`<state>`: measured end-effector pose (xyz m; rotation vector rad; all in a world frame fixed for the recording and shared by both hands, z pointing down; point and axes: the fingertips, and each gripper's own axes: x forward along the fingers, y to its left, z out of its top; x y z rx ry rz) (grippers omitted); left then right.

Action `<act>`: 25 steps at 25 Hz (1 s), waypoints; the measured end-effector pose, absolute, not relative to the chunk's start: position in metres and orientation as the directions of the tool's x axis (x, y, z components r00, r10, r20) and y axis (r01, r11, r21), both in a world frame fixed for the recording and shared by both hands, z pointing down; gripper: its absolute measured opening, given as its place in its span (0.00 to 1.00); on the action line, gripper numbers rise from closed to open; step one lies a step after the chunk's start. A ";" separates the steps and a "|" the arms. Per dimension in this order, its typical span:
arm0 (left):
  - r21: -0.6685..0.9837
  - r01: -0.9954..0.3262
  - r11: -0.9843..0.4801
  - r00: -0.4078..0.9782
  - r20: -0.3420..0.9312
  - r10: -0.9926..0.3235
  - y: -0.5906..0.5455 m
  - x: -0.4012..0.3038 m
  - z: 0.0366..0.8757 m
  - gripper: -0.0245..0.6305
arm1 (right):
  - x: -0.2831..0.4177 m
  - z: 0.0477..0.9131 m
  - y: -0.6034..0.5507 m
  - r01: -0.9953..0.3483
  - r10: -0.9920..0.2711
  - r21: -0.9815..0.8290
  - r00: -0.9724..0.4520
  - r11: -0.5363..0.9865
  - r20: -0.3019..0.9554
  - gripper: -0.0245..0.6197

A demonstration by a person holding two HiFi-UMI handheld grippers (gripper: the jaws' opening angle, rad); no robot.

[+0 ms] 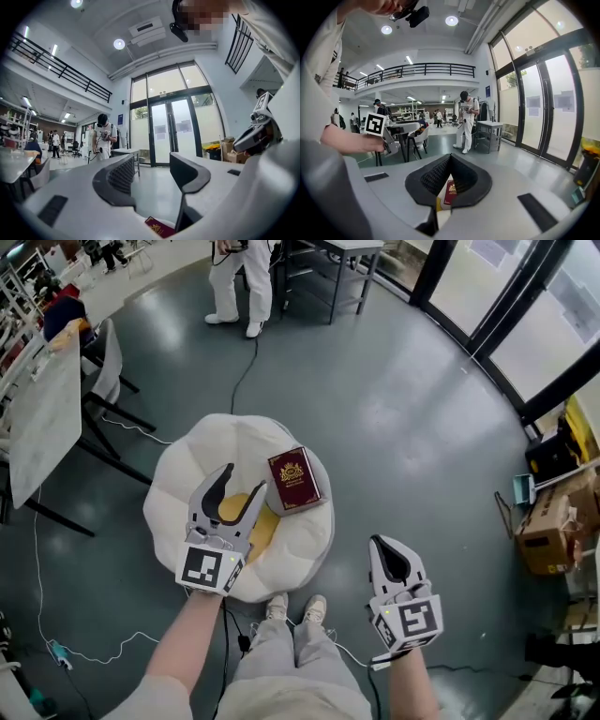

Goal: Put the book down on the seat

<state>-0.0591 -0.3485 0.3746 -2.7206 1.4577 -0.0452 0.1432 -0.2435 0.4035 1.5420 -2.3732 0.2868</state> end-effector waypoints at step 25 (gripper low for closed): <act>0.004 -0.743 -0.669 0.669 -0.016 -0.743 -0.185 -0.073 0.259 0.04 | 0.107 0.268 -0.173 -0.877 -0.854 -0.101 -0.481 0.470 0.201 0.04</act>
